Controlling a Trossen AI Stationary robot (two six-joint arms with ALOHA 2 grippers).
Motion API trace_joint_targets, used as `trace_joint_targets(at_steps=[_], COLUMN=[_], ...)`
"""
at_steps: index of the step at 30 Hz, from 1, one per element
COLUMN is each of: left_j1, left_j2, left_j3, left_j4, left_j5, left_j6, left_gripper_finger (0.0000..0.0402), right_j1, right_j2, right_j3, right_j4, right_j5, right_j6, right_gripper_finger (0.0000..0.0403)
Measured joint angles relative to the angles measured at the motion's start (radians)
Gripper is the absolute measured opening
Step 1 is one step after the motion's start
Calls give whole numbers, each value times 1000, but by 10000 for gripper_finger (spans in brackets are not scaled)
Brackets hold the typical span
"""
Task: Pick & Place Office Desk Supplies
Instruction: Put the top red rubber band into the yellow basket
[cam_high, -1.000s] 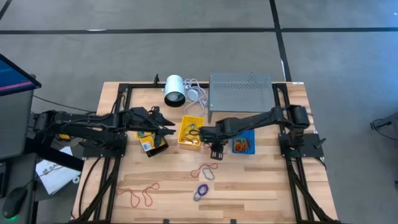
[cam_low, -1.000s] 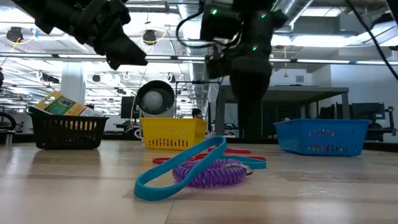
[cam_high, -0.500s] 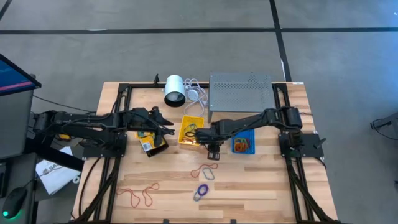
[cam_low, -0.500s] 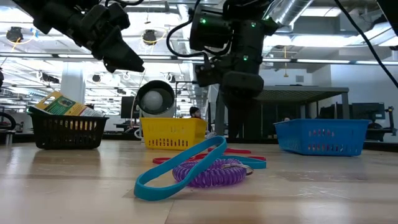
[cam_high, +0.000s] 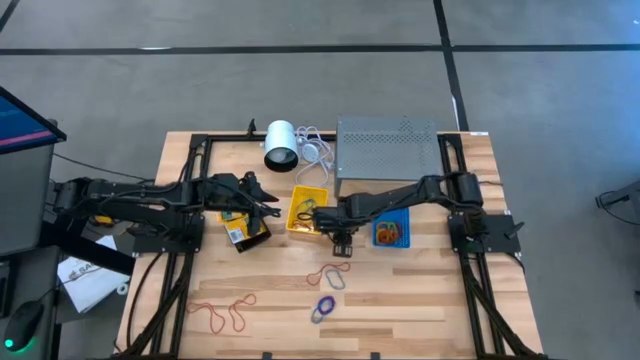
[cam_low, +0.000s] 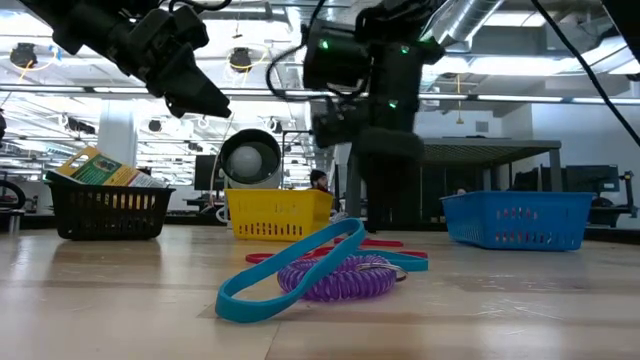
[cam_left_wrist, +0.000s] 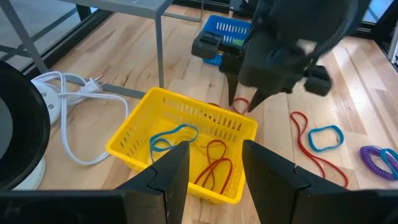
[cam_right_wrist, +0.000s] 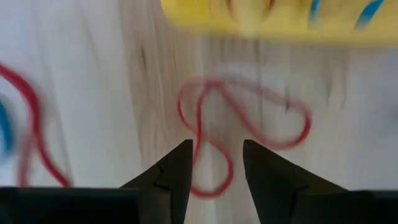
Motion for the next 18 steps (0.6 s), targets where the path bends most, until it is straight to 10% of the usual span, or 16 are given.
trace_joint_targets(at_steps=[12, 18], left_j1=[0, 0], left_j2=[-2, -2], left_j3=[0, 1], left_j4=[-29, -28], left_j5=[0, 0], left_j6=[0, 0], left_gripper_finger=[144, 144], right_j1=[8, 6], right_j2=[69, 72], right_j3=[6, 5], right_j4=[-32, -46], right_j5=[-4, -14], right_j6=[-14, -7], right_gripper_finger=[131, 50])
